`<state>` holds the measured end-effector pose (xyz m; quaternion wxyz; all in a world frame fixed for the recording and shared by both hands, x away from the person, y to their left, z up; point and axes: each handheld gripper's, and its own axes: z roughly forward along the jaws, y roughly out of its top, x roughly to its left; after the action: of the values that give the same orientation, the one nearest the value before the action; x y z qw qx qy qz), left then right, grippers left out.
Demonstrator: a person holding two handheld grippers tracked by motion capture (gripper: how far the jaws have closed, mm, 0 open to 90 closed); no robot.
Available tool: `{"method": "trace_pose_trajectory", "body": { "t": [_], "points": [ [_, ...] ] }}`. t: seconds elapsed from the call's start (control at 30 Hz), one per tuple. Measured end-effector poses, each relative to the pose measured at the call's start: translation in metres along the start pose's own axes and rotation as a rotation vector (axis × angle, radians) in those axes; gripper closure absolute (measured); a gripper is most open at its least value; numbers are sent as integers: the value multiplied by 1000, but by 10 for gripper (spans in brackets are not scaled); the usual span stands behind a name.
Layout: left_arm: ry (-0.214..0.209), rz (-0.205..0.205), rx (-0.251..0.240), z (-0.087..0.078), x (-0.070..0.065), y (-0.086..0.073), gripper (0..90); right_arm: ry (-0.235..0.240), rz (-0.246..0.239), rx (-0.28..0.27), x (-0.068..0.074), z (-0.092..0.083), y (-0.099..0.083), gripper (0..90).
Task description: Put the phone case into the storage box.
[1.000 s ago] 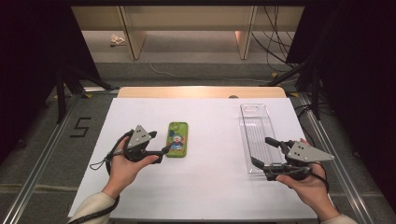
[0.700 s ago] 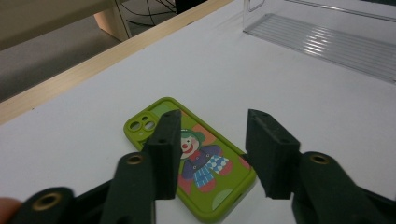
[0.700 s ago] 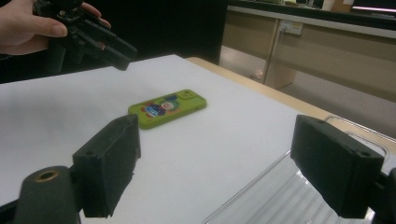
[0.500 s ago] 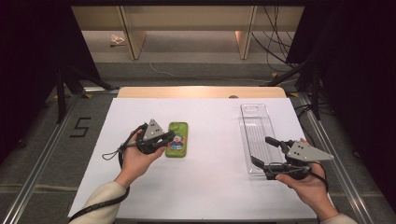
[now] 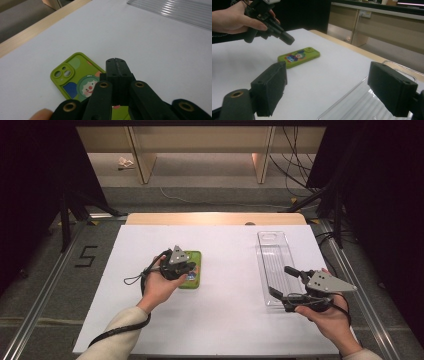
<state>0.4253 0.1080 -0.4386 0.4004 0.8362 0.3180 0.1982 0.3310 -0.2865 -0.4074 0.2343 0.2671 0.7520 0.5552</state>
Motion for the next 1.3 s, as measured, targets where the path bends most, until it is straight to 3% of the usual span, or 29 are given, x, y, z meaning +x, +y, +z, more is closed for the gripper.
{"method": "trace_pose_trajectory", "body": {
  "t": [0.27,0.47,0.7,1.03,1.3],
  "points": [
    [-9,6,61,25,-7,2,900,-3,2,4,0,0,-1,171],
    [-10,69,132,41,-18,2,900,-4,3,4,-1,0,-1,171],
    [-27,82,162,52,-26,1,900,-2,0,5,-1,0,-1,171],
    [-29,111,217,62,-30,-7,900,4,3,8,-1,0,-2,171],
    [-27,102,226,58,-26,-10,900,1,3,9,-1,-1,-2,171]
  ]
}}
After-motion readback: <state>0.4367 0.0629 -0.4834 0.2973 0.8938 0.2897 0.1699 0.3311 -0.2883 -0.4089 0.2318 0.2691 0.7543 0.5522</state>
